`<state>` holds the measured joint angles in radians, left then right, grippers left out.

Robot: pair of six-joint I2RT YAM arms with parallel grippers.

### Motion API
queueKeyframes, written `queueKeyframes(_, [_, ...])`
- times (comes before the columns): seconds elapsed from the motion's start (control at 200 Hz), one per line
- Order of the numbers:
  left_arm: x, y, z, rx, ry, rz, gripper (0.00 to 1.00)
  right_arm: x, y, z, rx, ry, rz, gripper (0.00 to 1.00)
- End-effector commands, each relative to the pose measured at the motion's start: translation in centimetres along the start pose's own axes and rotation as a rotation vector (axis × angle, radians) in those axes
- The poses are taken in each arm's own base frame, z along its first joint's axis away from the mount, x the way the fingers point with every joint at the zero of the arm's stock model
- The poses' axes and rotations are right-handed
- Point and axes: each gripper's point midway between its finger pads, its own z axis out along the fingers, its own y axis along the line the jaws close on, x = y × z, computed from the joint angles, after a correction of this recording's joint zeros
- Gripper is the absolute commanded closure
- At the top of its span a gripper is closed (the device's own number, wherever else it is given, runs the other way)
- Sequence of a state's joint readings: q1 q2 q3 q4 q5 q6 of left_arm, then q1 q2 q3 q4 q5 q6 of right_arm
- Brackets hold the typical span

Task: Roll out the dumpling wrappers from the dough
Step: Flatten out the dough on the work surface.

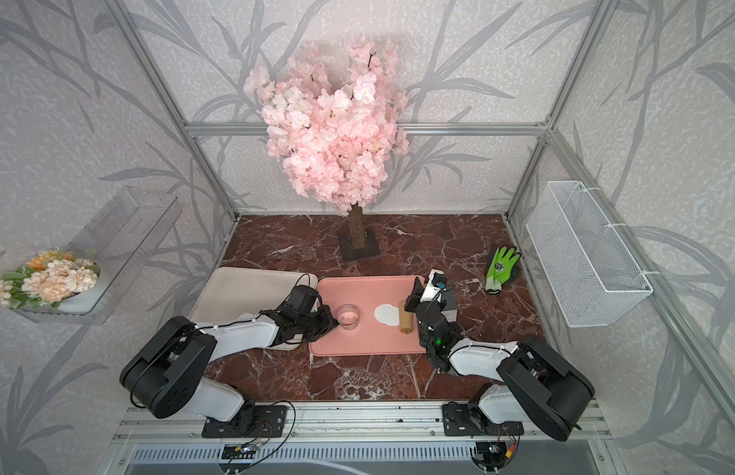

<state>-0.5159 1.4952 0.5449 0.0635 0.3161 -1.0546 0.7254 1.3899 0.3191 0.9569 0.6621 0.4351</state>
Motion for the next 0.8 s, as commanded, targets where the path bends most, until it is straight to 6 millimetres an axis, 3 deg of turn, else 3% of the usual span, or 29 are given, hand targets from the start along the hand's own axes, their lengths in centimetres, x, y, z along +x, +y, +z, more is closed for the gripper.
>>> queueKeyframes(0.0, [3.5, 8.8, 0.2, -0.305, 0.097, -0.056, 1.00, 8.2, -0.6, -0.8, -0.039, 0.245, -0.217, 1.00])
queueKeyframes(0.19, [3.5, 8.9, 0.1, -0.310, 0.099, -0.055, 1.00, 10.8, 1.8, -1.2, -0.088, 0.253, -0.182, 1.00])
queueKeyframes(0.29, [3.5, 9.0, 0.1, -0.314, 0.097, -0.054, 1.00, 11.2, 2.8, -1.4, -0.107, 0.250, -0.148, 1.00])
queueKeyframes(0.38, [3.5, 9.0, 0.1, -0.315, 0.099, -0.056, 1.00, 12.0, 2.8, -1.3, -0.098, 0.263, -0.169, 1.00])
queueKeyframes(0.57, [3.5, 9.1, 0.1, -0.315, 0.098, -0.058, 1.00, 11.2, 0.8, -1.6, -0.032, 0.227, -0.199, 1.00])
queueKeyframes(0.62, [3.5, 9.1, 0.1, -0.315, 0.097, -0.056, 1.00, 9.9, 0.1, -1.7, -0.011, 0.196, -0.182, 1.00])
queueKeyframes(0.795, [3.5, 9.1, 0.1, -0.315, 0.099, -0.057, 1.00, 8.1, -2.4, -1.7, 0.056, 0.166, -0.181, 1.00])
